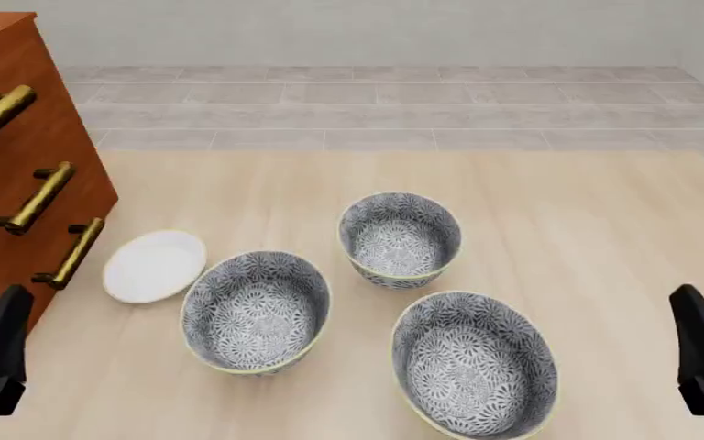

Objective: Stack the bowl at the front on the bowl in the middle.

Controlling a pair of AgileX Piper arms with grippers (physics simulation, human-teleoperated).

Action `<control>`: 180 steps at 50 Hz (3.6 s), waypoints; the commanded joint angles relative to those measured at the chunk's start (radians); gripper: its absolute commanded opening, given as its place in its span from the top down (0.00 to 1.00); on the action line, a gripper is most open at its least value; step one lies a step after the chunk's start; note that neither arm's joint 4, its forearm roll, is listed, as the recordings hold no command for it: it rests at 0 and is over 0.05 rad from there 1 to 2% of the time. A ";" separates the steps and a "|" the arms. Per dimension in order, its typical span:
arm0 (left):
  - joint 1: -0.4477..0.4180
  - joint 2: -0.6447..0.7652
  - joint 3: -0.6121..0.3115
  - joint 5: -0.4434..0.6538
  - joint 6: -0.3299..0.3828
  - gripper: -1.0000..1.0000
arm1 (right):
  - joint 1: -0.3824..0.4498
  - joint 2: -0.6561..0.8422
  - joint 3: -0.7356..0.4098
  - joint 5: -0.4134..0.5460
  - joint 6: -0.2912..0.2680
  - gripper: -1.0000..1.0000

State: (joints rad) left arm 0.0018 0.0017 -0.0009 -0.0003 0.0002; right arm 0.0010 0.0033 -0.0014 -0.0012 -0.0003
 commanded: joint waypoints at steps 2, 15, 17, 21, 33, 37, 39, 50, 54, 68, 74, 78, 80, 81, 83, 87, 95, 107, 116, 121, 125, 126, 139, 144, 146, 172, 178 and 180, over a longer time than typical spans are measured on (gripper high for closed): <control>0.012 0.003 -0.001 0.002 0.002 0.00 | 0.001 0.039 -0.001 -0.032 -0.002 0.00; 0.012 0.001 0.000 0.018 0.007 0.00 | 0.036 0.090 -0.008 -0.057 -0.008 0.00; 0.010 0.001 0.001 0.022 0.008 0.00 | 0.050 0.115 -0.024 -0.061 -0.010 0.00; 0.002 0.001 0.001 0.032 0.014 0.00 | 0.077 0.260 -0.076 -0.123 0.000 0.00; -0.012 0.006 0.000 0.040 0.023 0.00 | 0.119 0.561 -0.230 -0.151 0.006 0.00; -0.018 0.003 0.001 0.044 0.028 0.00 | 0.129 0.650 -0.286 -0.137 0.014 0.00; -0.017 0.005 0.000 0.041 0.026 0.00 | 0.141 0.699 -0.316 -0.122 0.015 0.00; -0.010 0.012 0.000 0.027 0.025 0.00 | 0.218 0.945 -0.507 -0.013 0.078 0.00; -0.011 0.015 0.000 0.024 0.026 0.00 | 0.231 1.024 -0.565 0.031 0.087 0.00; -0.014 0.034 0.000 0.010 0.027 0.00 | 0.265 1.194 -0.723 0.143 0.120 0.00; -0.014 0.045 0.000 0.001 0.028 0.00 | 0.219 1.243 -0.788 0.183 0.087 0.00; -0.017 0.042 0.001 0.004 0.033 0.00 | 0.228 1.297 -0.853 0.227 0.093 0.00; -0.018 0.043 0.001 0.004 0.034 0.00 | 0.218 1.333 -0.884 0.245 0.095 0.00; -0.017 0.046 0.001 0.001 0.035 0.00 | 0.189 1.355 -0.899 0.256 0.061 0.00; -0.017 0.052 0.001 -0.002 0.035 0.00 | 0.186 1.398 -0.922 0.269 0.059 0.00; -0.018 0.050 0.001 -0.003 0.037 0.00 | 0.196 1.430 -0.958 0.287 0.063 0.00; -0.013 0.066 0.001 -0.019 0.037 0.00 | 0.252 1.545 -1.032 0.329 0.100 0.00; -0.020 0.089 0.001 -0.033 0.042 0.00 | 0.309 1.645 -1.102 0.347 0.117 0.00; -0.021 0.095 0.001 -0.037 0.042 0.00 | 0.324 1.685 -1.143 0.356 0.120 0.00; -0.022 0.093 0.001 -0.035 0.043 0.00 | 0.321 1.714 -1.155 0.351 0.118 0.00; -0.021 0.096 0.001 -0.039 0.044 0.00 | 0.308 1.750 -1.162 0.336 0.104 0.00; -0.021 0.098 0.001 -0.040 0.043 0.00 | 0.306 1.757 -1.163 0.333 0.102 0.00; -0.025 0.120 0.001 -0.057 0.045 0.00 | 0.307 1.822 -1.163 0.305 0.073 0.00; -0.024 0.124 0.001 -0.062 0.043 0.00 | 0.306 1.849 -1.161 0.290 0.064 0.00; -0.024 0.127 0.001 -0.064 0.043 0.00 | 0.305 1.854 -1.161 0.288 0.062 0.00; -0.024 0.140 0.001 -0.080 0.041 0.00 | 0.324 1.910 -1.131 0.238 0.020 0.00; -0.025 0.141 0.001 -0.082 0.042 0.00 | 0.330 1.919 -1.126 0.228 0.013 0.00; -0.024 0.141 0.001 -0.081 0.041 0.00 | 0.330 1.920 -1.127 0.228 0.011 0.00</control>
State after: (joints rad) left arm -0.0229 0.1401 -0.0002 -0.0786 0.0421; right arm 0.3260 1.9077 -1.1330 0.2397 0.0222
